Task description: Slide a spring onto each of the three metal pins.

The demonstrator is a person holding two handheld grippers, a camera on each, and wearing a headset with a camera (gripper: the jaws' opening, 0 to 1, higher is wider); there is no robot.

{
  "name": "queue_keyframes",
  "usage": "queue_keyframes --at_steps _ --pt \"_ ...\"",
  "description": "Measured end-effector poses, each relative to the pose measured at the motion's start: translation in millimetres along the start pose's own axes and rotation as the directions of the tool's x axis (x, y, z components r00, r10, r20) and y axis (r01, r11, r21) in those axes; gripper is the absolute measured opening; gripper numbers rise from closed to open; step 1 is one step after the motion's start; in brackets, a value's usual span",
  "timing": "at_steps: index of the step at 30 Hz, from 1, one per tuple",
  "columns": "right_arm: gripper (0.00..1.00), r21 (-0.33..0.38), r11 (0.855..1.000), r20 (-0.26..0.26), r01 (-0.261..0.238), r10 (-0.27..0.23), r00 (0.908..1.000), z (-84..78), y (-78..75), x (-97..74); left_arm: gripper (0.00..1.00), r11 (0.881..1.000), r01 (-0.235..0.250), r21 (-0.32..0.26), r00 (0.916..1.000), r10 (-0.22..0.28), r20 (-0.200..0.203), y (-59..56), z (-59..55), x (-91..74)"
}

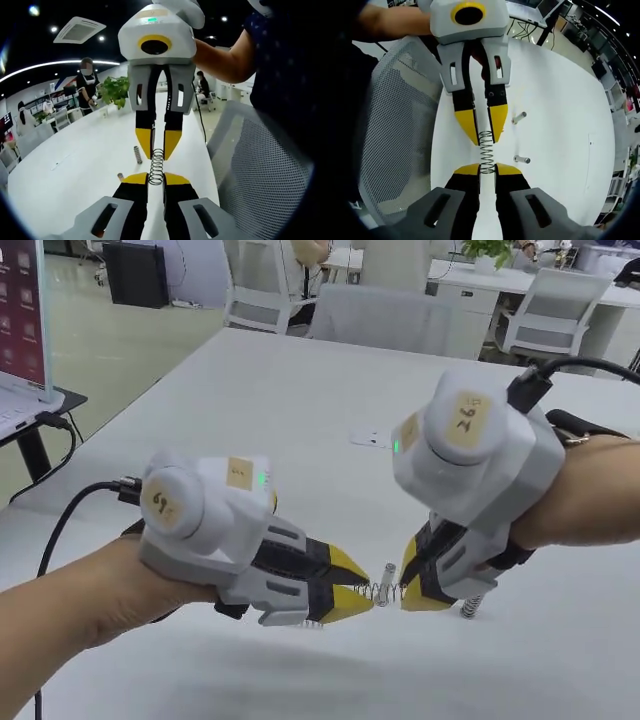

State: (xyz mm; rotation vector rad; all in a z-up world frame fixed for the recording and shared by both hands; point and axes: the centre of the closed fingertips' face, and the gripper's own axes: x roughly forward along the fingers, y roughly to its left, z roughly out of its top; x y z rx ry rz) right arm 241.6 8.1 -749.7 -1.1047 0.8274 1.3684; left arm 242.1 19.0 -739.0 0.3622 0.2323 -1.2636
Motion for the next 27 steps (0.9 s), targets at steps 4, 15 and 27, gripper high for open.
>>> queue_keyframes --at_steps 4,15,27 --pt "0.08 -0.006 1.0 0.005 0.006 -0.006 1.0 3.0 0.4 -3.6 0.03 1.0 -0.001 0.005 1.0 0.001 -0.006 0.1 -1.5 0.0" --pt "0.08 -0.037 0.999 0.031 0.04 -0.039 0.9988 18.4 1.9 -18.3 0.03 1.0 -0.002 0.005 1.0 0.002 -0.008 -0.3 -2.5 0.8" --pt "0.08 -0.079 0.995 0.055 0.065 -0.061 0.9966 38.6 3.3 -25.1 0.02 1.0 -0.004 0.005 1.0 0.004 -0.002 0.9 -1.8 1.0"
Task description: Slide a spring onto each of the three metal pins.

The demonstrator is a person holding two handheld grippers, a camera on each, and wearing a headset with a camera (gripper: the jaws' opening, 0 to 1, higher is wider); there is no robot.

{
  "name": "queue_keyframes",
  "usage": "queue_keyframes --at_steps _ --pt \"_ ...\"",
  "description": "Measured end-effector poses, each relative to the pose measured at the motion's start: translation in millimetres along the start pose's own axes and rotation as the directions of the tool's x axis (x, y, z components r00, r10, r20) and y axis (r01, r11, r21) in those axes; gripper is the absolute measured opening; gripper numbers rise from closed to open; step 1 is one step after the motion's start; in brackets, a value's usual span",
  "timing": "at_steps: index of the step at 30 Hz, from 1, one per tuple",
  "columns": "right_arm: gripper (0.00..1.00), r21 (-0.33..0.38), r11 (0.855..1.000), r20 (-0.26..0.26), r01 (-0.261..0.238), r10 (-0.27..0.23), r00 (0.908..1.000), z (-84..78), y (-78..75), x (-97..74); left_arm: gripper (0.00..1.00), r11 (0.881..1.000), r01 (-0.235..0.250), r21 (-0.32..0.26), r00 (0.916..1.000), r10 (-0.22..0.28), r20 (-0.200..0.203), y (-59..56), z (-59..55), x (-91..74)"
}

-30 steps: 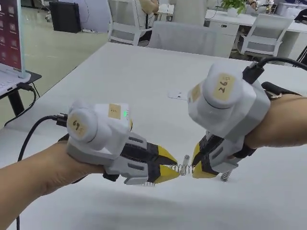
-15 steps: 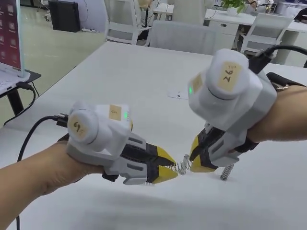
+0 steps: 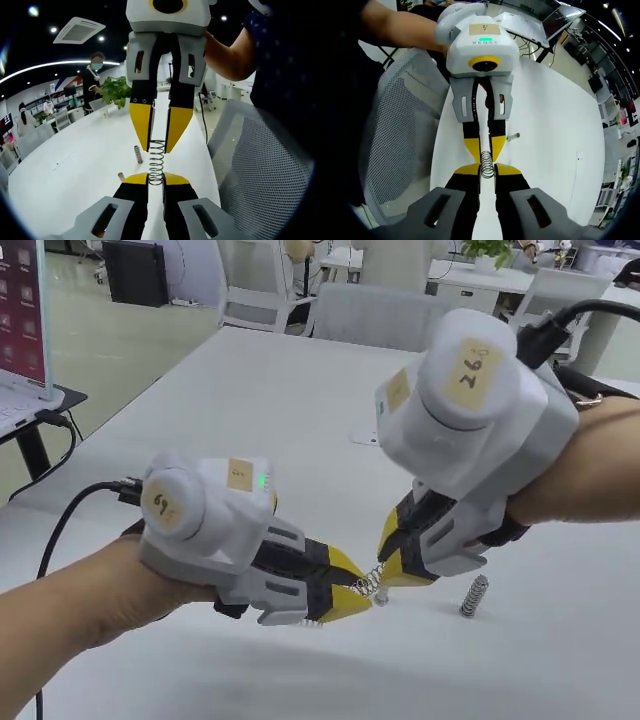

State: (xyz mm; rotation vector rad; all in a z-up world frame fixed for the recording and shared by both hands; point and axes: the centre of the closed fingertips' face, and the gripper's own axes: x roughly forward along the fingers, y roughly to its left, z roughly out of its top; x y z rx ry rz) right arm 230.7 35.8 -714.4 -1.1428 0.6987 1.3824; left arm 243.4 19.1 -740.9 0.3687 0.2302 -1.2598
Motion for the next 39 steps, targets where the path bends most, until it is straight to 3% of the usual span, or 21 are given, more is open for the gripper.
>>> queue_keyframes --at_steps 11,18,27,39 --pt "0.08 0.005 1.0 0.027 0.009 -0.009 0.9996 3.7 -3.3 -1.1 0.02 1.0 -0.006 -0.007 1.0 0.006 0.008 1.8 -0.7 -1.0" --pt "0.16 0.03 0.999 0.054 0.009 -0.011 0.9985 0.5 -5.6 -4.3 0.02 1.0 -0.007 -0.009 0.9998 0.007 0.016 2.6 0.0 -1.7" --pt "0.15 0.076 0.997 0.086 -0.012 0.005 0.9963 -4.4 -7.0 3.3 0.02 1.0 -0.011 -0.029 0.9982 0.013 0.059 4.2 7.2 -5.2" --pt "0.11 0.098 0.995 0.126 -0.03 0.017 0.9918 1.4 -6.8 6.1 0.02 0.998 -0.01 -0.055 0.9927 0.017 0.119 5.6 19.1 -8.4"
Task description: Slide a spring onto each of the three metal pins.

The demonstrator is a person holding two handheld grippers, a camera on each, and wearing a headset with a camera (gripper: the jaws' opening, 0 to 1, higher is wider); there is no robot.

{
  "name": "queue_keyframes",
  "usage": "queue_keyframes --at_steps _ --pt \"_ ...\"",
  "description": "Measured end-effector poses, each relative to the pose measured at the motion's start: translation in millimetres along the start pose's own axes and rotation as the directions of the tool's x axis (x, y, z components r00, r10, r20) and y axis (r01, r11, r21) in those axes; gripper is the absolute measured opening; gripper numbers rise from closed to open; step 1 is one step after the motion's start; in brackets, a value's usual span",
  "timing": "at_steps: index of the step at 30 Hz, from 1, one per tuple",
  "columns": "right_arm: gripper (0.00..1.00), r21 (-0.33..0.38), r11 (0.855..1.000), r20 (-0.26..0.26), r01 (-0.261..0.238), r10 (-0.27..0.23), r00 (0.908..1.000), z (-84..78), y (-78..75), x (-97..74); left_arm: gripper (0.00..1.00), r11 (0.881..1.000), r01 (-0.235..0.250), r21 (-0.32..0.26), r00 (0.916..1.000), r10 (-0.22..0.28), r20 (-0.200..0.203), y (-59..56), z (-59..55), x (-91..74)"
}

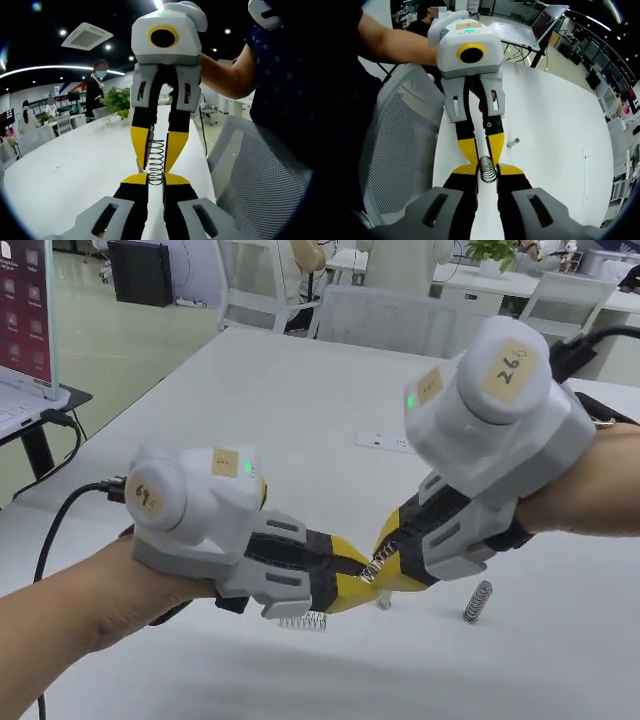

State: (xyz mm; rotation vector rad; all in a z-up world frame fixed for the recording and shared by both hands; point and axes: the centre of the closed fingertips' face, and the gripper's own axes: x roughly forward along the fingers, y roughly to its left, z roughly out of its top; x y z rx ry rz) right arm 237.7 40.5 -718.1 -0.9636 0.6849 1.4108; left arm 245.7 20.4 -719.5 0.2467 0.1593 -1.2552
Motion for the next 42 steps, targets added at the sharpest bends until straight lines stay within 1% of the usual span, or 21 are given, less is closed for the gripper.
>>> queue_keyframes --at_steps 7,12,16,19,25,29,35,42 --pt "0.09 0.022 1.0 0.011 -0.014 0.013 0.9998 0.4 0.3 0.0 0.02 1.0 -0.003 -0.002 1.0 0.004 0.007 0.6 0.8 -0.3" --pt "0.09 0.021 1.0 -0.008 -0.022 0.022 0.9997 -1.5 1.5 3.0 0.03 1.0 -0.005 0.019 0.9999 0.005 -0.015 -0.8 -2.0 2.4" --pt "0.09 0.023 0.999 -0.016 -0.026 0.026 0.9995 -3.0 1.3 3.6 0.03 1.0 -0.008 0.021 0.9997 0.009 -0.024 0.0 -4.2 2.4" --pt "0.09 0.024 1.0 -0.021 -0.02 0.021 0.9996 -4.3 -1.1 2.7 0.08 1.0 -0.012 0.015 0.9993 0.013 -0.036 1.0 -6.8 1.6" --pt "0.09 0.031 0.999 -0.042 -0.009 0.01 0.9991 -11.5 -5.6 1.4 0.14 1.0 -0.024 0.0 0.9982 0.024 -0.055 3.7 -10.9 -2.4" --pt "0.09 0.038 0.999 -0.051 0.0 0.002 0.9987 -16.2 -8.7 -1.4 0.19 0.999 -0.042 -0.012 0.997 0.042 -0.065 7.8 -12.1 -9.1" --pt "0.09 0.048 0.999 -0.068 0.013 -0.009 0.9977 -23.5 -12.6 -4.6 0.25 0.997 -0.068 -0.023 0.9955 0.067 -0.067 12.8 -10.6 -17.1" --pt "0.09 0.055 0.998 -0.086 0.025 -0.02 0.9961 -31.7 -17.6 -7.8 0.3 0.994 -0.101 -0.029 0.9916 0.098 -0.084 15.8 -15.2 -28.0"
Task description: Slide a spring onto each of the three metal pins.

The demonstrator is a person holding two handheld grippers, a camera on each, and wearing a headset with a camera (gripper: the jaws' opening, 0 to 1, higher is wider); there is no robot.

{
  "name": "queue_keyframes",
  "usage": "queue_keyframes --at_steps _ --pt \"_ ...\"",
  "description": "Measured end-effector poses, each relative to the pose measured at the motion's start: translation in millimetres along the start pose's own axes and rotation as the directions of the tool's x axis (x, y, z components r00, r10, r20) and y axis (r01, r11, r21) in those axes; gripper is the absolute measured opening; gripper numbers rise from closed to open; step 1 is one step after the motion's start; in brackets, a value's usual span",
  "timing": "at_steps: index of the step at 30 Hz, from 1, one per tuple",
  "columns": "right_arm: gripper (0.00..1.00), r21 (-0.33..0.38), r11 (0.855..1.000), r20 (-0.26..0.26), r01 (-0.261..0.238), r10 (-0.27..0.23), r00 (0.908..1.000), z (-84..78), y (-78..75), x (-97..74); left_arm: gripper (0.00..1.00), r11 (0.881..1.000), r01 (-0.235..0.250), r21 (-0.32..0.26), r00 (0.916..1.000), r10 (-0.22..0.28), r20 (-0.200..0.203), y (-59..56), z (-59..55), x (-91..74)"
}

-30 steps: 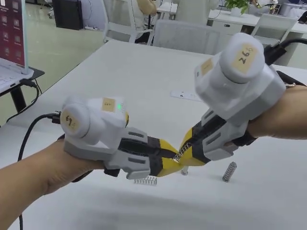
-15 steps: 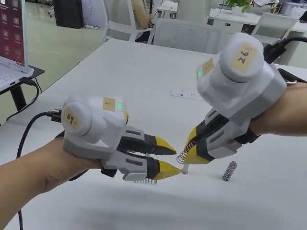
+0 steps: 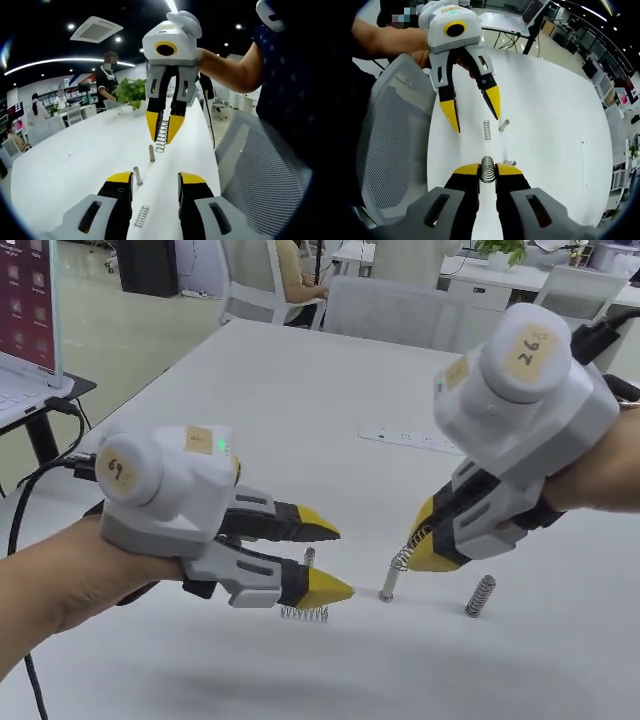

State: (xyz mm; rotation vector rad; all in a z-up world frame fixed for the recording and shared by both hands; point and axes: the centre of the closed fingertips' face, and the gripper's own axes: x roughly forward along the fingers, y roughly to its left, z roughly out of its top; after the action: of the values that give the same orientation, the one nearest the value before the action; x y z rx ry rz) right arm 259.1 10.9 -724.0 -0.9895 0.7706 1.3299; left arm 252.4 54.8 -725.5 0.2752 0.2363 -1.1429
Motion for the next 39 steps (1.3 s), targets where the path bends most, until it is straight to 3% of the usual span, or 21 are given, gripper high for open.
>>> queue_keyframes --at_steps 10,21,27,39 --pt "0.09 0.005 1.0 -0.026 0.005 -0.005 0.9996 -7.8 -5.3 1.7 0.35 0.998 -0.048 -0.041 0.9988 0.048 -0.01 5.5 -13.6 -16.9" --pt "0.09 0.005 1.0 -0.055 0.004 -0.004 0.9985 -12.2 -17.7 11.7 0.37 0.991 -0.099 -0.092 0.9951 0.099 -0.004 2.0 -27.4 -33.6" --pt "0.09 0.002 1.0 -0.078 0.01 -0.01 0.9969 -14.8 -25.7 18.0 0.36 0.987 -0.108 -0.118 0.994 0.109 -0.002 -3.1 -36.0 -32.6" --pt "0.09 0.007 1.0 -0.11 0.018 -0.018 0.9937 -20.2 -48.2 35.5 0.36 0.986 -0.108 -0.129 0.994 0.109 0.003 -7.9 -37.2 -28.1"
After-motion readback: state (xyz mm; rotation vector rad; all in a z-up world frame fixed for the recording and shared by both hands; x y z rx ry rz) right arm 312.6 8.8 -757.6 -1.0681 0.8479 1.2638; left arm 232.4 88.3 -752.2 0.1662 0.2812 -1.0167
